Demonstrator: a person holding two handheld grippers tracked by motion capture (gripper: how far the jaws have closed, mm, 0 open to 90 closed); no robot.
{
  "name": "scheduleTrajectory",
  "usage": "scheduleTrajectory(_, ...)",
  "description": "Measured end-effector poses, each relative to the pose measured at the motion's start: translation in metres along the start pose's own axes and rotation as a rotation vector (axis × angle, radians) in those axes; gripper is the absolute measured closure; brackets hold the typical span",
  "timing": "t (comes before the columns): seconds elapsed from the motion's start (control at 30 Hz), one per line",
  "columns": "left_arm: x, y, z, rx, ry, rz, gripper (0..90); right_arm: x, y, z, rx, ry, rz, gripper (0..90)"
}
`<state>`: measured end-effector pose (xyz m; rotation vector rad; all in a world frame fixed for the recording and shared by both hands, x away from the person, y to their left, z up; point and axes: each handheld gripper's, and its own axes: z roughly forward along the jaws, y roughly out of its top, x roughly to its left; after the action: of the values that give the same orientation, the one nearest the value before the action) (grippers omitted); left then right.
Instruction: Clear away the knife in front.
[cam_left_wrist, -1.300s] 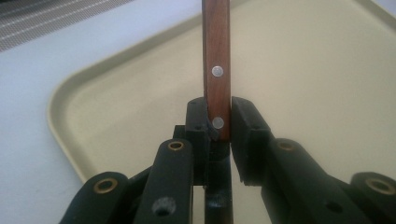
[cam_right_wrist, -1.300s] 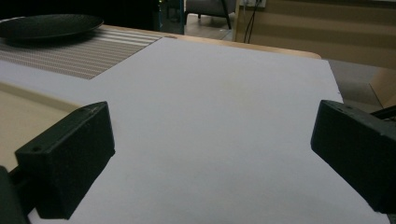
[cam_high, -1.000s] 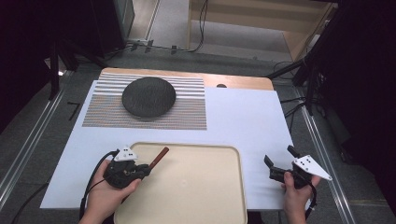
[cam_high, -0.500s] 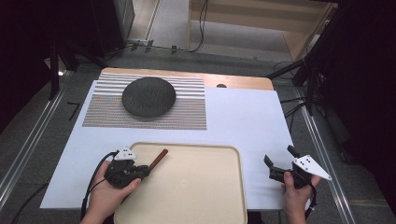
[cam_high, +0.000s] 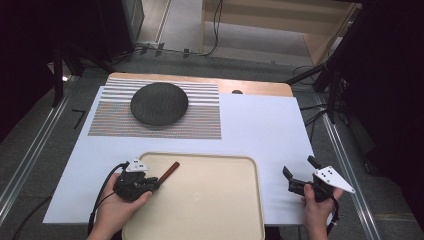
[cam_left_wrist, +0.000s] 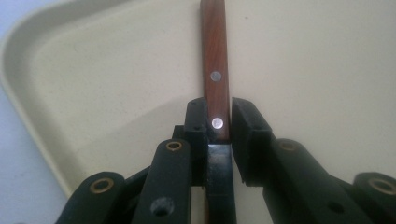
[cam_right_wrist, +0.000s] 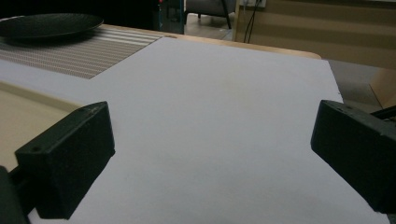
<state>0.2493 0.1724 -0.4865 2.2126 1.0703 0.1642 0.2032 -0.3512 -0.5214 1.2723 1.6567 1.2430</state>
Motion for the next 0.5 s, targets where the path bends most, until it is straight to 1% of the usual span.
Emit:
scheduleTrajectory(0.03,-0.001,0.001,-0.001,-0.012,0.008,0.000,67.9,0.000,0.000,0.000,0.000,0.000,0.000,0.0)
scheduleTrajectory(0.1,-0.002,0.004,-0.002,-0.051,-0.004,0.012,66.5,0.000,0.000,0.001,-0.001,0.001,-0.004,0.0)
scheduleTrajectory(0.13,-0.003,0.005,-0.002,-0.066,-0.003,0.023,68.1,0.000,0.000,0.001,0.000,0.001,-0.005,0.0)
scheduleTrajectory(0.17,-0.004,0.006,-0.002,-0.074,-0.007,0.036,73.1,0.001,0.000,0.001,0.001,0.002,-0.005,0.0)
scheduleTrajectory(0.2,-0.005,0.008,-0.001,-0.069,-0.030,0.053,77.1,0.001,0.000,0.001,0.001,0.002,-0.005,0.0)
scheduleTrajectory(0.23,-0.006,0.009,0.001,-0.061,-0.042,0.061,81.9,0.000,0.000,0.001,0.001,0.002,-0.005,0.0)
scheduleTrajectory(0.3,-0.009,0.011,0.005,-0.047,-0.061,0.086,87.2,0.000,0.000,0.001,0.000,0.001,-0.005,0.0)
scheduleTrajectory(0.33,-0.011,0.011,0.008,-0.032,-0.066,0.100,89.4,0.000,0.000,0.001,0.001,0.002,-0.004,0.0)
scheduleTrajectory(0.4,-0.014,0.012,0.012,-0.009,-0.060,0.130,90.0,0.001,0.000,0.001,0.001,0.002,-0.005,0.0)
scheduleTrajectory(0.43,-0.015,0.013,0.014,0.003,-0.058,0.137,90.0,0.000,0.000,0.001,0.001,0.003,-0.005,0.0)
scheduleTrajectory(0.5,-0.014,0.015,0.019,0.038,-0.070,0.137,90.0,0.000,0.000,0.001,-0.001,0.003,-0.006,0.0)
